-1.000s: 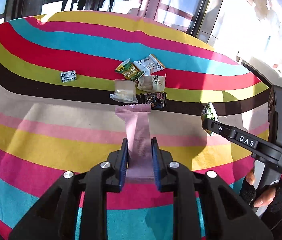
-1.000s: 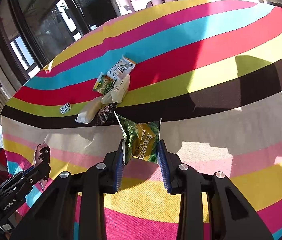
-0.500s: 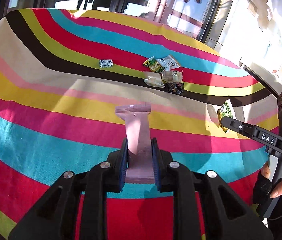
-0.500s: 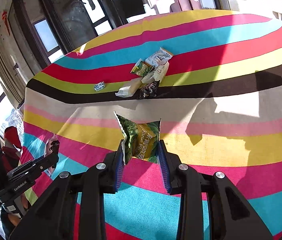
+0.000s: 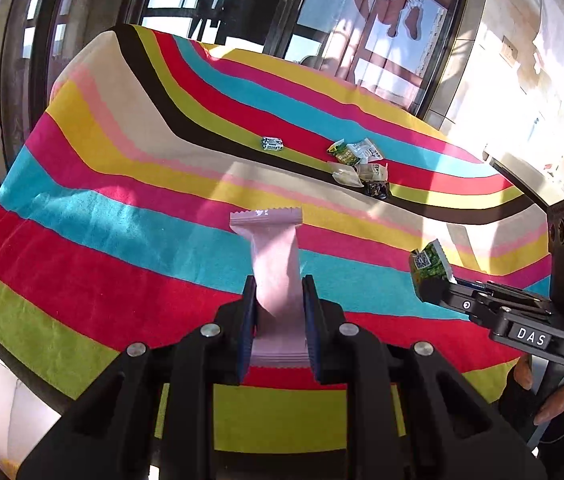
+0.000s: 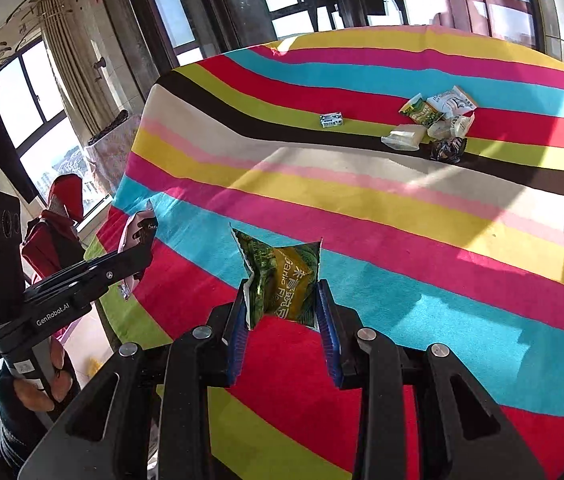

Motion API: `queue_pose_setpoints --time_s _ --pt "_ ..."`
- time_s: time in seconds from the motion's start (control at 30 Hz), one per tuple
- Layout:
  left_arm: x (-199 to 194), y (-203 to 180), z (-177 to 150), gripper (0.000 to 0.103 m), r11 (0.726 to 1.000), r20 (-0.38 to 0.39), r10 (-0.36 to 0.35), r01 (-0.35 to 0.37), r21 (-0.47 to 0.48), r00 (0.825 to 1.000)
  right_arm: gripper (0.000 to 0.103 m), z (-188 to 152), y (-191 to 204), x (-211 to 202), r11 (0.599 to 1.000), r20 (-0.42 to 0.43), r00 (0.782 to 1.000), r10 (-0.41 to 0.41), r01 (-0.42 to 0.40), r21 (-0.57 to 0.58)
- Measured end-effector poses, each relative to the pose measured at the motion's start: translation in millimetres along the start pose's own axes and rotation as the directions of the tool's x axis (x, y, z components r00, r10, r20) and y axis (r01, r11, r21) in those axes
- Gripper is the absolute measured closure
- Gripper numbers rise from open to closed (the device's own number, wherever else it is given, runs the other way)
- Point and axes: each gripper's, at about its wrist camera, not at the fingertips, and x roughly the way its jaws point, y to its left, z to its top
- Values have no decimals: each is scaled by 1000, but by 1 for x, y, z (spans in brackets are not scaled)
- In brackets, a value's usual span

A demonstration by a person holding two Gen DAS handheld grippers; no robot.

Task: Organize snacks
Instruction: 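Carry both snacks over the white box and open both grippers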

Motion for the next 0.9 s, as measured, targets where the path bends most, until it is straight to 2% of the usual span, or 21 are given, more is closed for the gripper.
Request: queue_pose_setpoints --time_s 0.17,0.37,0.43,0.57,0.7,0.77,0.8,0.83,0.87,0.9 --pt "-42 37 -19 81 997 43 52 -50 -56 998 70 -8 63 9 985 -44 996 81 -87 -146" --pt "-85 86 -54 81 980 46 142 -134 -148 989 70 -27 134 25 932 -140 973 184 -218 -290" --pt "-95 103 -68 81 969 37 173 -163 -186 984 70 -37 155 31 905 -181 961 208 -259 -336" --pt "-111 135 -101 81 939 -6 231 -224 -262 973 70 -63 197 40 835 -283 920 270 -370 -407" --pt "-122 161 -126 81 908 -49 263 -264 -324 964 70 -93 236 50 752 -375 890 260 -430 -499" --pt "-122 170 -136 81 895 -87 293 -306 -324 952 69 -104 248 57 724 -420 873 249 -456 -518" --pt "-122 175 -139 78 887 -107 309 -327 -327 945 67 -109 253 61 717 -433 869 240 -459 -525" --pt "-122 179 -142 60 873 -122 324 -347 -342 938 65 -111 255 62 716 -439 869 230 -456 -528" --pt "-124 184 -144 45 859 -129 333 -357 -367 934 57 -113 255 63 716 -446 866 227 -459 -526" --pt "-128 189 -146 20 842 -123 340 -360 -403 932 55 -113 254 62 719 -442 867 228 -457 -524"
